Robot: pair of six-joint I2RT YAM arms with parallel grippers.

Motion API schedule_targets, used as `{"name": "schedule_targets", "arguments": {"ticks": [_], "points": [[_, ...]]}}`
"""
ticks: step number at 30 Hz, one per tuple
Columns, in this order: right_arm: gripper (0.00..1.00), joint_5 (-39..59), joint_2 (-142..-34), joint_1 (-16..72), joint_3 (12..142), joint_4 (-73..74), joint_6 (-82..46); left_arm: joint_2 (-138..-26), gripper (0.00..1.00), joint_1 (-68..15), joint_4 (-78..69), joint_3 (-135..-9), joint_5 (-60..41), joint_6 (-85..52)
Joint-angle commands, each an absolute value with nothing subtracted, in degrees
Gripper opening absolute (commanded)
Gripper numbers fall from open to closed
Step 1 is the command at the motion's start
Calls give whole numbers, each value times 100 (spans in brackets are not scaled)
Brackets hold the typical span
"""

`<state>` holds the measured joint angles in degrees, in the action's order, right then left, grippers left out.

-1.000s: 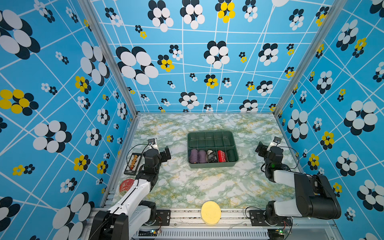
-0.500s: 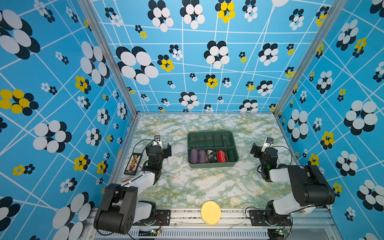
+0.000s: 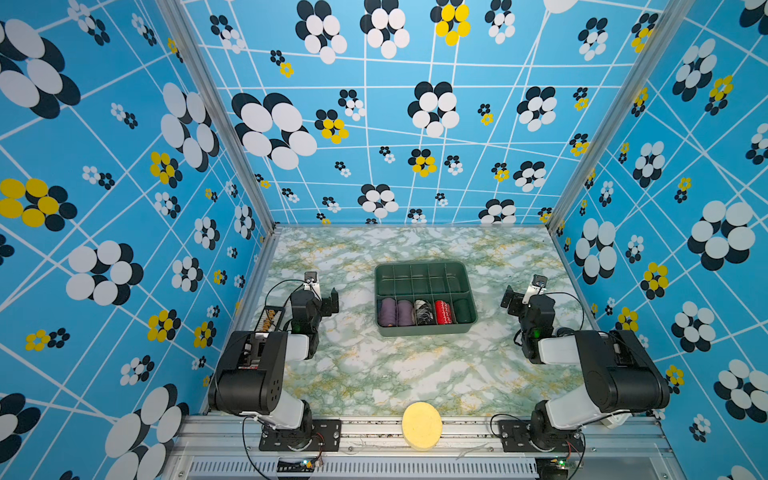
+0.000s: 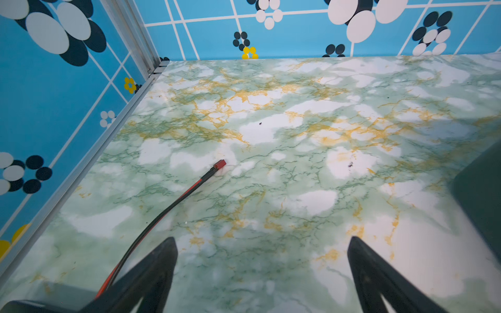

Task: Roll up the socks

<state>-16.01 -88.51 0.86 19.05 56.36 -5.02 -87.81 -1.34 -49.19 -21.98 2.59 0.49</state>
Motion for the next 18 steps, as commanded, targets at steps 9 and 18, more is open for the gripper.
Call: {"name": "schedule_targets", "arguments": {"ticks": [9, 18], "points": [[100, -1736, -8918, 140, 2000, 5686, -405, -8842, 99, -112, -5124, -2240, -32, 0], [100, -1731, -8918, 149, 2000, 5687, -402, -8833, 99, -255, -5245, -2180, 255, 86]]}}
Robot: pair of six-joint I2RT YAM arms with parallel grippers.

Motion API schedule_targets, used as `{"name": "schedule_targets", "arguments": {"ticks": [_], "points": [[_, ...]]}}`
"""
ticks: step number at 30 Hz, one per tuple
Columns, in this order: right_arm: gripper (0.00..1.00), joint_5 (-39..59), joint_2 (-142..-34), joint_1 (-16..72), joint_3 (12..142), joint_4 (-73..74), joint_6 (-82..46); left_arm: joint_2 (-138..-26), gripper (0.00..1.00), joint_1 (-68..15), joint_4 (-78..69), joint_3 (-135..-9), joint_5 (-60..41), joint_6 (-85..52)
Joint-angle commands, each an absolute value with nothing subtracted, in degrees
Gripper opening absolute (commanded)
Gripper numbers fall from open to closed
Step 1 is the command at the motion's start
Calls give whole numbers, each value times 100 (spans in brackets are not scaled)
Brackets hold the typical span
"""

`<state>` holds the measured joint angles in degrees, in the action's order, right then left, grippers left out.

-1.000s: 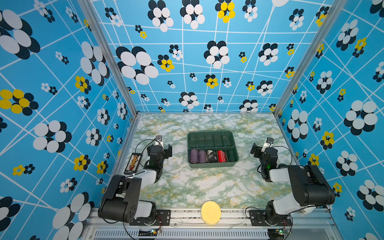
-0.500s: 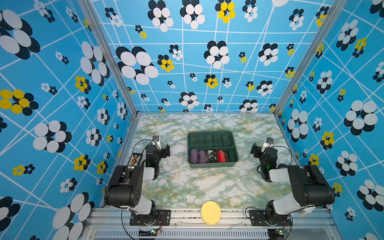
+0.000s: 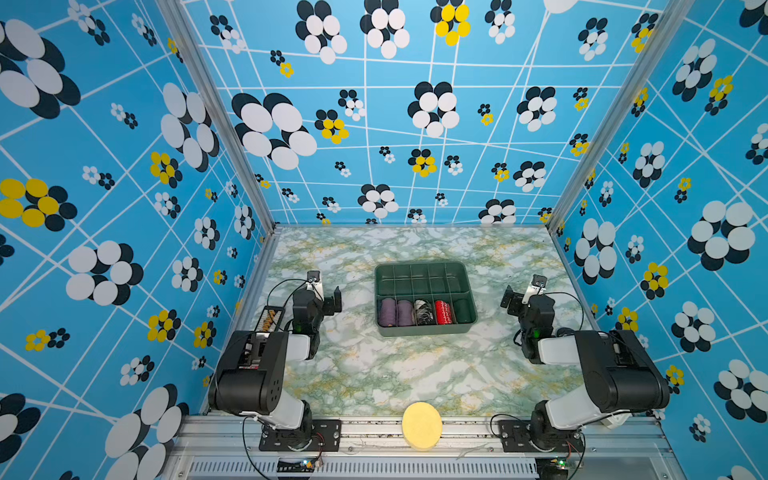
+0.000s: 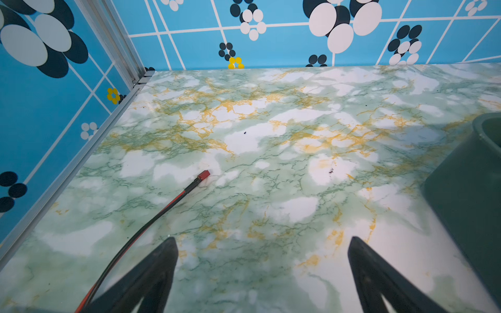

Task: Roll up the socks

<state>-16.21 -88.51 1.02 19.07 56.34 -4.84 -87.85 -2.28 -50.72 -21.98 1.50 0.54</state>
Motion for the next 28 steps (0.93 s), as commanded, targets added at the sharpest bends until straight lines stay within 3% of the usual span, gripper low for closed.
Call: {"name": "schedule_targets", "arguments": {"ticks": [1, 28], "points": [[100, -1733, -8915, 144, 2006, 5687, -397, -8833, 99, -255, -5236, -2180, 257, 84], [99, -1731, -8917, 149, 2008, 5687, -402, -8842, 99, -231, -5175, -2214, 192, 62]]}}
